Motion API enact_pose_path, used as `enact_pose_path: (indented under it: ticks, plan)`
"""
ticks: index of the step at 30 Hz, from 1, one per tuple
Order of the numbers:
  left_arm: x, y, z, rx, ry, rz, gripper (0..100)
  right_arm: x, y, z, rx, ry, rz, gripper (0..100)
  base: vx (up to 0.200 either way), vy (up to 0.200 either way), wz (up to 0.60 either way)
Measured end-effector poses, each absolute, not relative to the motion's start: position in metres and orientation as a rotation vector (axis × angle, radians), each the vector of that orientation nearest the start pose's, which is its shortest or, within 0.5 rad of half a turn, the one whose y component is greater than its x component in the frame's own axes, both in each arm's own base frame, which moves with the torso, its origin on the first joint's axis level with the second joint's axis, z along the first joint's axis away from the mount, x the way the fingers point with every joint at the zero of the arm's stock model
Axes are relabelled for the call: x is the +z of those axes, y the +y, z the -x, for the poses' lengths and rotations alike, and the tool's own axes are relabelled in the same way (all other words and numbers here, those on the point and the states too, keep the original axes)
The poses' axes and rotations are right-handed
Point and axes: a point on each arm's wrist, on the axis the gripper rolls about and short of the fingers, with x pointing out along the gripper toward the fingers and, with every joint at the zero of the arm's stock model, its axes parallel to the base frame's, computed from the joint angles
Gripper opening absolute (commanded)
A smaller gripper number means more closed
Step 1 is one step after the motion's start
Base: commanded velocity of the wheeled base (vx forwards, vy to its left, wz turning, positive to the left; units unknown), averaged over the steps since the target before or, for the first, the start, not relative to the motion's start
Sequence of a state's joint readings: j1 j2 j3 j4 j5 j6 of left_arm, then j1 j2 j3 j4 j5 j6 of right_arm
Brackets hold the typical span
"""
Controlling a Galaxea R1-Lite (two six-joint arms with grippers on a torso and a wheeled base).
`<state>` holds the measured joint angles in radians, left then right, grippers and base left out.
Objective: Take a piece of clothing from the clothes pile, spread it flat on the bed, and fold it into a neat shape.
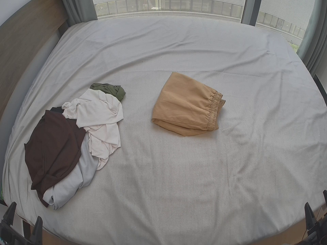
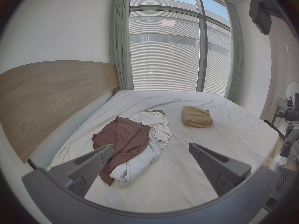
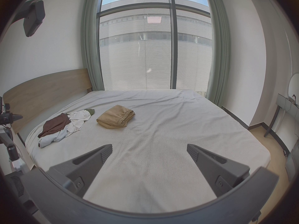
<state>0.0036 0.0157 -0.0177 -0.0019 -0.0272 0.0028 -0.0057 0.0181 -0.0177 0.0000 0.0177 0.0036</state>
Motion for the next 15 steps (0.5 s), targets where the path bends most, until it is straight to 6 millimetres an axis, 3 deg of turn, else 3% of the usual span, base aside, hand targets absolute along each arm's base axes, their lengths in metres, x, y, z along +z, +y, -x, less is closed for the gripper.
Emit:
enact_pose_path:
  ticks: [15]
  plan:
    - [0.0810,-0.0007,0.0229,-0.023,-0.005,-0.002,100,0.0807,0.0005,0.0229,0.015,-0.002,-0.003,100,0.000,0.000,0.00]
